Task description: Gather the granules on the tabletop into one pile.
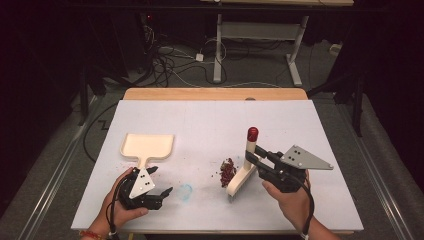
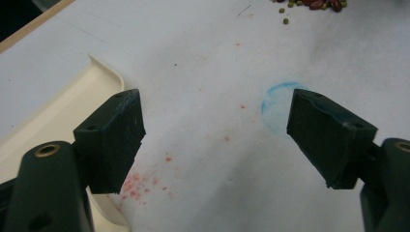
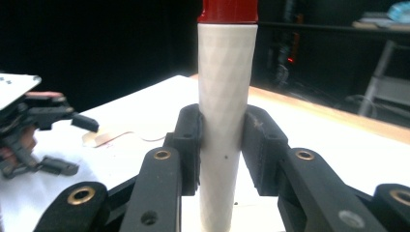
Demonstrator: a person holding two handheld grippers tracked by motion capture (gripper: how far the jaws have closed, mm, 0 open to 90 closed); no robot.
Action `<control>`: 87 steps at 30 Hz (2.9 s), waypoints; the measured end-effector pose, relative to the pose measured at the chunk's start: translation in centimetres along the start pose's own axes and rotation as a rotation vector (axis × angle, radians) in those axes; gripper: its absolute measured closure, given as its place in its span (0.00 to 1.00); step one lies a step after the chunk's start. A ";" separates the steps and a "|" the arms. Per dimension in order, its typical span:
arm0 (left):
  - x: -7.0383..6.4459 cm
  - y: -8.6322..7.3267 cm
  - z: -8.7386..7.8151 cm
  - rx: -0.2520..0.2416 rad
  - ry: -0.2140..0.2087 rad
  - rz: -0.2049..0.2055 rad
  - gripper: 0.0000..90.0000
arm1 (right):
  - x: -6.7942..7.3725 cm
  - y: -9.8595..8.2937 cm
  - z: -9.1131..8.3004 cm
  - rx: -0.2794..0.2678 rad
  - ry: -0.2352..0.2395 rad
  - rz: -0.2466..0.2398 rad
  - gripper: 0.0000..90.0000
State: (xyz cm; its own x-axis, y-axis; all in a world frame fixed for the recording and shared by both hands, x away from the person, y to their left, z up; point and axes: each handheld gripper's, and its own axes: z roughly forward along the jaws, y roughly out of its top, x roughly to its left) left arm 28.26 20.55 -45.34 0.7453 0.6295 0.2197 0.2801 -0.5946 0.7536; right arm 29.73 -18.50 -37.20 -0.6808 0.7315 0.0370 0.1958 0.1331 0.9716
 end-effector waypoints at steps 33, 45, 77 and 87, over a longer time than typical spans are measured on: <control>0.0 -0.2 -0.1 0.001 0.002 0.002 0.22 | -1.7 1.9 -0.5 -0.029 -0.093 -0.024 0.78; 0.0 0.1 0.2 0.009 0.001 0.003 0.22 | -3.1 3.0 0.0 -0.095 0.103 -0.045 0.78; 0.4 -0.1 -0.5 -0.017 0.022 -0.006 0.22 | -2.9 1.9 -7.5 0.105 -0.129 -0.091 0.78; 0.4 0.4 0.2 -0.019 0.005 0.005 0.22 | -4.6 0.3 -6.0 0.217 -0.181 -0.003 0.78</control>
State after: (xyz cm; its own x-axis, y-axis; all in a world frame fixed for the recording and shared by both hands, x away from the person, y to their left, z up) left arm 28.82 20.43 -45.06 0.7438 0.6290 0.2263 0.2648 -0.5880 0.7643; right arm 28.71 -25.87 -35.71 -0.5479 0.8361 -0.0269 0.3538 0.2607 0.8982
